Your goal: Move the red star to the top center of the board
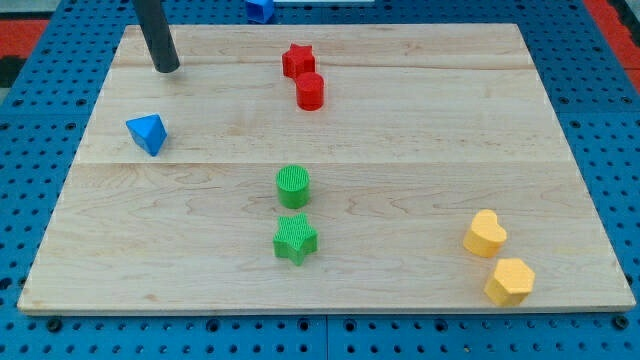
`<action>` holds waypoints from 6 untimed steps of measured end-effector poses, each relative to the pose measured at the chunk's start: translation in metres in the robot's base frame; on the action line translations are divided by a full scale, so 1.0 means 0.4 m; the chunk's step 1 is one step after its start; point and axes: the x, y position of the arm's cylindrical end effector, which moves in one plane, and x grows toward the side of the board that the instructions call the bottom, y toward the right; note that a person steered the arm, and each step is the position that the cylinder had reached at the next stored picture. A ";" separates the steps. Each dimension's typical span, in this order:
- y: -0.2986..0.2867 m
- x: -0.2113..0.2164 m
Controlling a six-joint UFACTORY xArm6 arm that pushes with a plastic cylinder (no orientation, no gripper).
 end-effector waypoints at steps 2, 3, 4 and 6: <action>0.170 0.114; 0.340 0.105; 0.381 0.043; 0.524 -0.028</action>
